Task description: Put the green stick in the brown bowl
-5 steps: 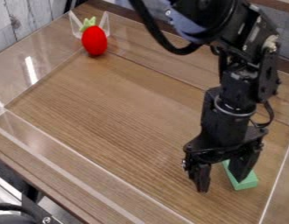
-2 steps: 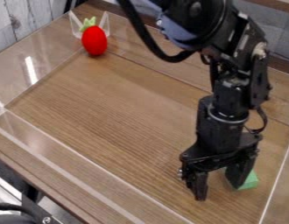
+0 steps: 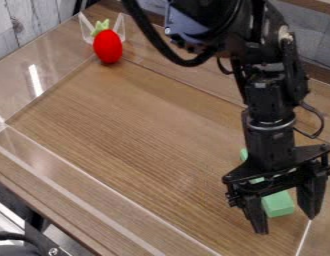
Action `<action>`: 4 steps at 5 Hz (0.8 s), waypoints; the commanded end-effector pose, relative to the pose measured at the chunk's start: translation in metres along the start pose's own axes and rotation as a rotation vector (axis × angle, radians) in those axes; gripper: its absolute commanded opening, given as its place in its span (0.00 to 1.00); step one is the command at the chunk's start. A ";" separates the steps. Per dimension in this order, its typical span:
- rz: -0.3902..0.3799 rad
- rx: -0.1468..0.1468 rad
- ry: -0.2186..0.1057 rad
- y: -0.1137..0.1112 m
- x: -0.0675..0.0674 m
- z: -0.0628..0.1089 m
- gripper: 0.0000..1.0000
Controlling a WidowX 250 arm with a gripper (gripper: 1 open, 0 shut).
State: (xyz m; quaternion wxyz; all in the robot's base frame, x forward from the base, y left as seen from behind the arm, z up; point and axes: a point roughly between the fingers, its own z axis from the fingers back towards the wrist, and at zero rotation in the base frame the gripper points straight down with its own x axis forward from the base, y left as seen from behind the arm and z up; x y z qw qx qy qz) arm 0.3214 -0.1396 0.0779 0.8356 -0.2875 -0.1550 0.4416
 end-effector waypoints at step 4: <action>0.032 -0.045 -0.064 -0.029 0.002 0.013 1.00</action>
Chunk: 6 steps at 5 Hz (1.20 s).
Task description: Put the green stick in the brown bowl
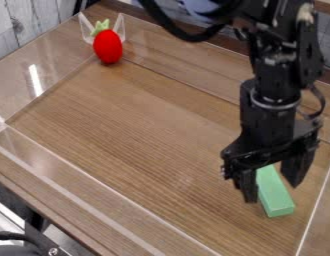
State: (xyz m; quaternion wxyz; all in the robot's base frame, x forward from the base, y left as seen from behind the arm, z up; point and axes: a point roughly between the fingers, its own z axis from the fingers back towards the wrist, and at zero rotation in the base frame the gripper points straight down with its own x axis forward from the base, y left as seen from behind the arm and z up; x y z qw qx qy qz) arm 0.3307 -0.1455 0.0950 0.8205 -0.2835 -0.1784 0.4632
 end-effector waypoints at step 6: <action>0.130 -0.012 -0.085 -0.014 0.016 -0.024 0.00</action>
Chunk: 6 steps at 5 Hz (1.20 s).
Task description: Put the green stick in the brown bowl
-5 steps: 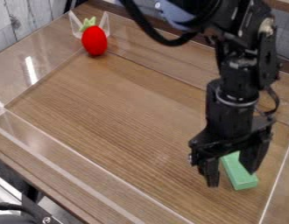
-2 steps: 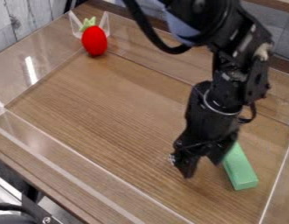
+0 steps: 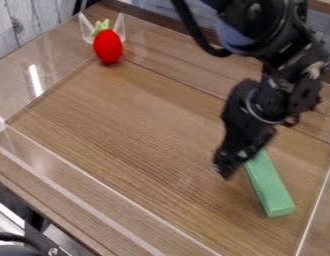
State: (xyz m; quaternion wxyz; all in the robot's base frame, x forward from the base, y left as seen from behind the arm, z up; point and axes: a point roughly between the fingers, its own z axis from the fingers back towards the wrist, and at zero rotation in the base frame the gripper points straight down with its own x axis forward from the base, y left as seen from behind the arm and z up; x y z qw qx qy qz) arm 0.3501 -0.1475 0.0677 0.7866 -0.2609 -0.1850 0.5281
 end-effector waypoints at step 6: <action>-0.117 -0.037 0.097 -0.030 0.020 0.013 0.00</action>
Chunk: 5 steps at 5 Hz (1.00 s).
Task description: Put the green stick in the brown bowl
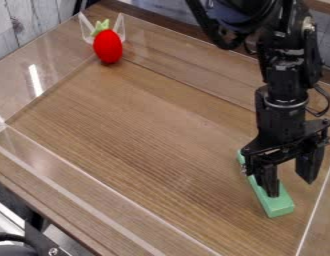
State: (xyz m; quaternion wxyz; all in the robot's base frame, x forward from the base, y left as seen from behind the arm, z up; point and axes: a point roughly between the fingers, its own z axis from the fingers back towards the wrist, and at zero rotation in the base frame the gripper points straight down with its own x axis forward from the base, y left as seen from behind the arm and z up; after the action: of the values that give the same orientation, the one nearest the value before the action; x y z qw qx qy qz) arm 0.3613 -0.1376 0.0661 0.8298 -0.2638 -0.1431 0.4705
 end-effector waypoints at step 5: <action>-0.020 -0.044 -0.062 -0.011 0.003 -0.010 0.00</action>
State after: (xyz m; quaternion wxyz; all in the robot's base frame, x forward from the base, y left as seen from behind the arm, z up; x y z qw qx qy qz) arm 0.3703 -0.1409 0.0508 0.8276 -0.2534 -0.1708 0.4709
